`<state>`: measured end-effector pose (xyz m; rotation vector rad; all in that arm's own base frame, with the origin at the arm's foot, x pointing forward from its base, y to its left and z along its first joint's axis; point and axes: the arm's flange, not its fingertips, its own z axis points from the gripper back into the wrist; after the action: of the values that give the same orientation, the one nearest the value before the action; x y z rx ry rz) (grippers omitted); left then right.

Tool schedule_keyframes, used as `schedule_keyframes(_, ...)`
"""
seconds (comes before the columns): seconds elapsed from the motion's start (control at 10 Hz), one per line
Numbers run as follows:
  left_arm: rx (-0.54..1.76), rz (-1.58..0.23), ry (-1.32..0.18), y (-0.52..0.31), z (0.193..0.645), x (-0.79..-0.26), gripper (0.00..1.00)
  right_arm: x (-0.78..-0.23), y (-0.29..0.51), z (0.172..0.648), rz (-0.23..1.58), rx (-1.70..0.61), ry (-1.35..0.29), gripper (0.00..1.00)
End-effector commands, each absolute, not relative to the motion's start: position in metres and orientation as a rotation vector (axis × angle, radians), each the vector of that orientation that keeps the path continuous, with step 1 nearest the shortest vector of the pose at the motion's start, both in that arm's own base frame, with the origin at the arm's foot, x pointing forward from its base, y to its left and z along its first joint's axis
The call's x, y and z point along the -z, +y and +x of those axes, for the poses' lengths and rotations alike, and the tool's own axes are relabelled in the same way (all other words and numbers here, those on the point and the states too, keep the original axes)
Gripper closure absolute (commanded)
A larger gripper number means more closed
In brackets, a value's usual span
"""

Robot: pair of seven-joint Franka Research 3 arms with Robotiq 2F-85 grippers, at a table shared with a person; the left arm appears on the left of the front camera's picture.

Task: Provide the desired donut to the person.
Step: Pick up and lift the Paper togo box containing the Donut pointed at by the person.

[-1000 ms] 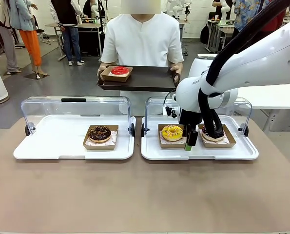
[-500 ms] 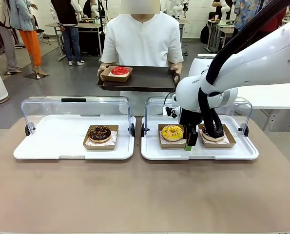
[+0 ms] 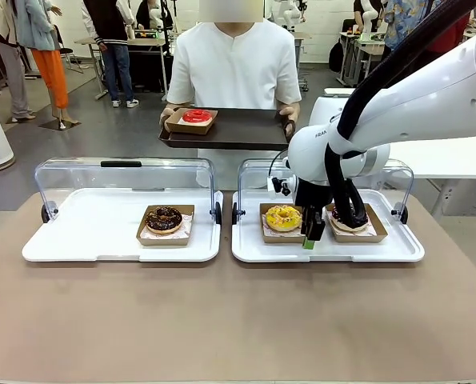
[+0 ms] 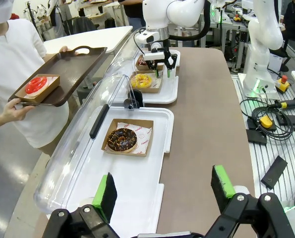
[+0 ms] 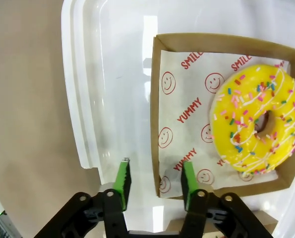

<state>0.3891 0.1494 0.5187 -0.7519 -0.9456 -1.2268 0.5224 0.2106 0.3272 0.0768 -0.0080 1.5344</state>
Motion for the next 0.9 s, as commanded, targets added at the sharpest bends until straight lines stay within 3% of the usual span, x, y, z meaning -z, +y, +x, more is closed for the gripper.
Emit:
schedule_keyframes(0.0, 1.224, -0.756, -0.971, 0.1495, 0.3902, -0.5203, 0.0, -0.313, 0.2098, 0.5356, 0.052, -1.524, 0.037, 0.52)
schedule_keyframes(0.2, 1.224, -0.756, -0.971, 0.1495, 0.3902, -0.5203, 0.0, -0.3122, 0.21, 0.536, 0.054, -1.527, 0.035, 0.98)
schedule_keyframes(0.8, 1.224, -0.756, -0.971, 0.1495, 0.3902, -0.5203, 0.0, -0.311, 0.2103, 0.5368, 0.053, -1.531, 0.03, 1.0)
